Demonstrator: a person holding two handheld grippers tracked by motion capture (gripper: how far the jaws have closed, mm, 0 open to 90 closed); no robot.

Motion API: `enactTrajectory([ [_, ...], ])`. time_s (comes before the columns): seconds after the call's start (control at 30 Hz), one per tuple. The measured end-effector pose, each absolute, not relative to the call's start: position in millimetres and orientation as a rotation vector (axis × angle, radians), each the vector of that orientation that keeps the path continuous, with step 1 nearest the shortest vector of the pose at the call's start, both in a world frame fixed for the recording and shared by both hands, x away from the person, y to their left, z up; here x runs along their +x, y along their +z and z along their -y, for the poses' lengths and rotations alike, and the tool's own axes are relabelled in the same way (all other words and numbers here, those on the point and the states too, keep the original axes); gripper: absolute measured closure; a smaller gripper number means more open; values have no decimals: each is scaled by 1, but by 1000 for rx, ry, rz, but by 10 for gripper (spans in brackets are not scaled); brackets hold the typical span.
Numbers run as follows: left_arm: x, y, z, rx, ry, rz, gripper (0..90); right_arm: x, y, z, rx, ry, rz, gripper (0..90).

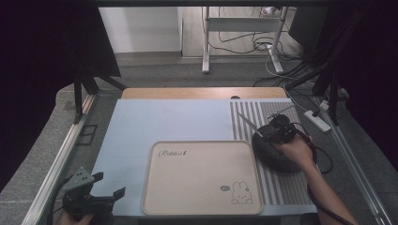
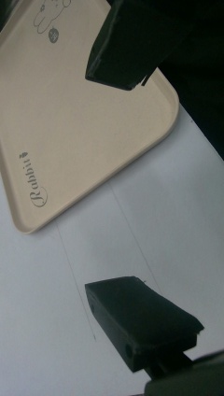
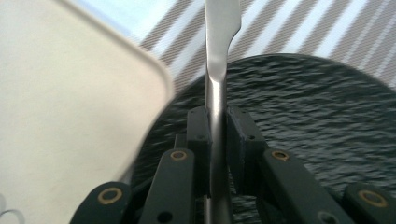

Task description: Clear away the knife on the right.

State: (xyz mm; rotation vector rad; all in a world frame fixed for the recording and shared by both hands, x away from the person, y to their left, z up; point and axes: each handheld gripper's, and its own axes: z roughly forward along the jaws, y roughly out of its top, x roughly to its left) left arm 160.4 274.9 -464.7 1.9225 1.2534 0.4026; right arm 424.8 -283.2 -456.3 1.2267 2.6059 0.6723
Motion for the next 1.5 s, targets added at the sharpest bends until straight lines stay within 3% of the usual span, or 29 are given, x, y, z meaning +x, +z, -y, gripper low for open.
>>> enactTrajectory([
  [1.03, 161, -465, -274, 1930, 403, -1253, 29, 318, -470, 214, 995, 659, -2796, 799],
  [1.5, 161, -465, -274, 1931, 407, -1251, 29, 302, -489, 188, 920, 562, -2866, 798],
])
